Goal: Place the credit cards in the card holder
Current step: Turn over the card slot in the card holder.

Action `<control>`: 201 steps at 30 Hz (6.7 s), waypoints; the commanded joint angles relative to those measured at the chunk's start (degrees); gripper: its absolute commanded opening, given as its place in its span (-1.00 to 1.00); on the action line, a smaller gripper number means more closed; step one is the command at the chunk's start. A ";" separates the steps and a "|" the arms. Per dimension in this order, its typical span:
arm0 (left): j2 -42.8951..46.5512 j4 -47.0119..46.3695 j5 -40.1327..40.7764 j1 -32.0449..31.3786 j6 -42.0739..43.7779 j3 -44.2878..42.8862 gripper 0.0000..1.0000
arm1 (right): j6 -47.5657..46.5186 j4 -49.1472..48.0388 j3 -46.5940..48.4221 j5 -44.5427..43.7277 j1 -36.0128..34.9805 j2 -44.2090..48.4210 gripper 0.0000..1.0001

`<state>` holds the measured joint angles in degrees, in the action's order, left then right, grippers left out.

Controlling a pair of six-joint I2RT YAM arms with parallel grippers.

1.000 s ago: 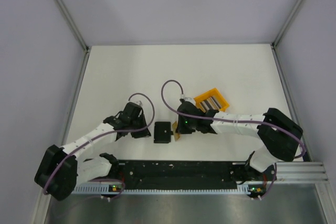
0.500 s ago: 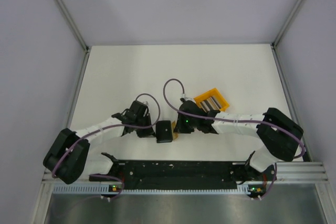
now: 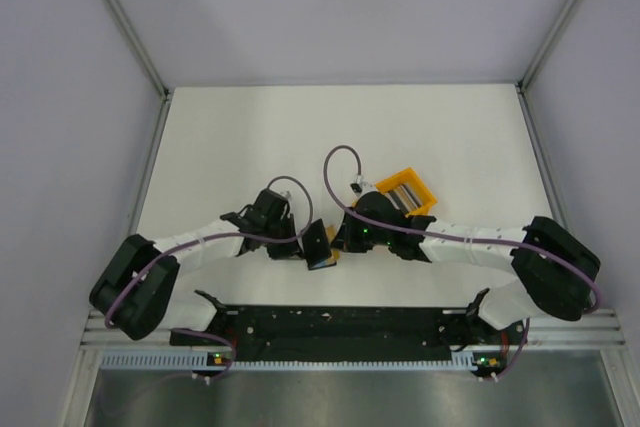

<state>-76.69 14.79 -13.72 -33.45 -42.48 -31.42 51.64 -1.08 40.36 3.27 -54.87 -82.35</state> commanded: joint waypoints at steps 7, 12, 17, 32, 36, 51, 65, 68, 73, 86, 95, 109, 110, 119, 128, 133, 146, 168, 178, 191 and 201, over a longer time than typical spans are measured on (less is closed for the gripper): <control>-2.33 -2.39 0.97 -1.88 0.03 -1.72 -1.00 | -1.36 -8.41 0.95 5.34 -0.06 0.70 -1.00; -2.59 -3.80 1.32 -1.88 -0.59 -1.63 -1.00 | -1.80 -7.27 2.62 6.84 -0.06 -1.85 -1.00; -1.63 -4.15 2.90 -1.88 -1.64 -0.40 -1.00 | -2.16 -3.85 6.22 6.24 -1.55 -6.07 -1.00; 2.23 4.63 12.83 -1.79 -1.55 1.27 -0.76 | -5.76 11.01 17.38 -3.00 -5.33 -14.24 -1.00; 4.35 9.10 17.30 -1.71 -2.17 0.48 -0.32 | -5.93 12.33 18.61 -4.67 -5.68 -15.91 -1.00; 13.40 19.40 25.23 -0.30 -4.90 -1.28 0.18 | -8.57 14.35 24.50 -5.20 -7.53 -16.62 -1.00; 11.56 19.58 25.05 -0.03 -6.48 -0.84 -0.28 | -10.42 13.04 28.11 -1.77 -8.23 -16.18 -1.00; 11.99 21.42 26.45 0.14 -7.00 -1.45 -0.36 | -10.24 13.12 28.37 -2.03 -8.23 -16.88 -1.00; 16.56 30.54 33.21 1.02 -9.72 -4.78 -0.21 | -9.36 14.27 29.69 -2.13 -8.15 -20.22 -1.00; 27.30 22.41 24.20 1.55 -5.51 -4.01 0.12 | -11.29 13.39 31.45 -2.12 -7.97 -18.38 -1.00; 21.13 20.81 23.91 1.55 -8.14 -1.46 -0.03 | -11.91 11.37 30.83 1.73 -6.04 -16.35 -1.00; 17.19 18.70 24.35 1.55 -7.27 0.13 -0.14 | -8.14 14.79 18.36 -7.22 -1.47 -6.07 -1.00; 16.92 18.61 24.26 1.55 -7.18 0.22 -0.16 | -7.70 14.79 17.66 -7.31 -1.47 -6.07 -1.00; 14.20 14.66 21.72 1.55 -7.44 2.77 -0.26 | -6.02 14.62 14.49 -8.02 -0.76 -7.83 -1.00; 13.49 13.87 20.75 1.46 -7.00 2.85 -0.34 | -5.58 13.39 14.66 -7.13 -0.41 -10.38 -1.00; 13.58 14.30 20.75 1.63 -7.09 2.77 -0.37 | -5.14 12.86 14.22 -6.00 0.47 -11.08 -1.00; 14.19 15.18 21.10 1.46 -6.83 2.24 -0.35 | -1.28 11.10 12.47 -2.30 1.87 -12.75 -1.00; 14.19 14.83 20.75 1.46 -6.74 2.15 -0.35 | 1.80 6.27 9.82 0.24 2.23 -11.35 -1.00; 14.28 14.22 20.22 1.46 -6.92 2.68 -0.36 | 2.24 3.63 12.99 4.12 2.23 -12.93 -1.00; 14.19 14.13 20.22 1.46 -6.92 2.85 -0.36 | 1.45 1.52 18.26 9.65 2.23 -17.76 -1.00; 14.72 15.53 22.06 1.55 -8.14 2.59 -0.37 | -1.63 -0.68 23.62 14.75 -0.06 -18.64 -1.00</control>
<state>-63.22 30.41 6.92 -32.05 -49.65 -28.71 51.70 1.06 61.10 14.98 -53.76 -100.57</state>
